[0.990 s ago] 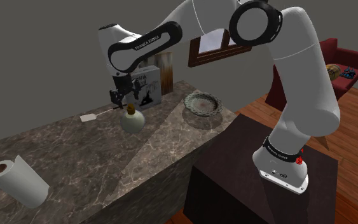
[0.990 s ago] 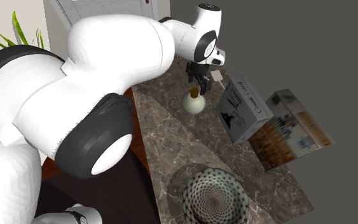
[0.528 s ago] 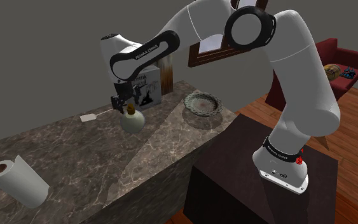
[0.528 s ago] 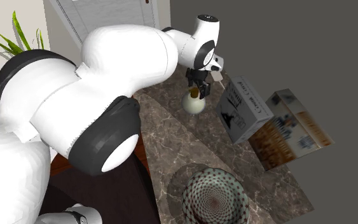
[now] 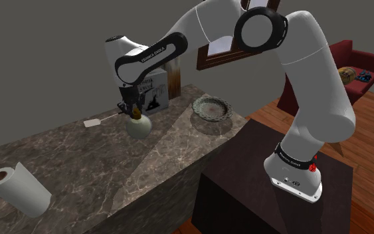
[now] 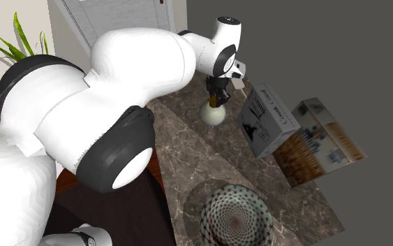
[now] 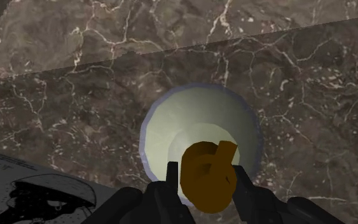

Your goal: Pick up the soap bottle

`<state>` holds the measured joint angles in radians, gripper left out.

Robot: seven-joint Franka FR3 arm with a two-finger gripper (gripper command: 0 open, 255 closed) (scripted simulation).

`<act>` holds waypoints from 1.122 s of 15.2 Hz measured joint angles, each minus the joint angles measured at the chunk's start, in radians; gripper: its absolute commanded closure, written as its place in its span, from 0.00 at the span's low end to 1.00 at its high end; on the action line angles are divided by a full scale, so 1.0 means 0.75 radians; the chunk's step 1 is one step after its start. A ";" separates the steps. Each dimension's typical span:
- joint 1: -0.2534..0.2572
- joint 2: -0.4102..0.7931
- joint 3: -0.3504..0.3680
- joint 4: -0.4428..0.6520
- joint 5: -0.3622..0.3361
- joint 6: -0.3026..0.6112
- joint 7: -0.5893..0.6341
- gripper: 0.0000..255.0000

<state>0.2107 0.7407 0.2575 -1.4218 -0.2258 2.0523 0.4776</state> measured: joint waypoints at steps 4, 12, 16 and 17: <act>0.000 -0.012 0.002 0.000 0.003 -0.014 0.000 1.00; -0.006 -0.080 0.015 0.032 0.021 -0.112 -0.013 1.00; -0.007 -0.106 0.020 0.063 0.029 -0.168 -0.020 1.00; -0.007 -0.113 0.021 0.069 0.031 -0.182 -0.021 1.00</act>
<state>0.2056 0.6558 0.2732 -1.3699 -0.2026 1.9162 0.4621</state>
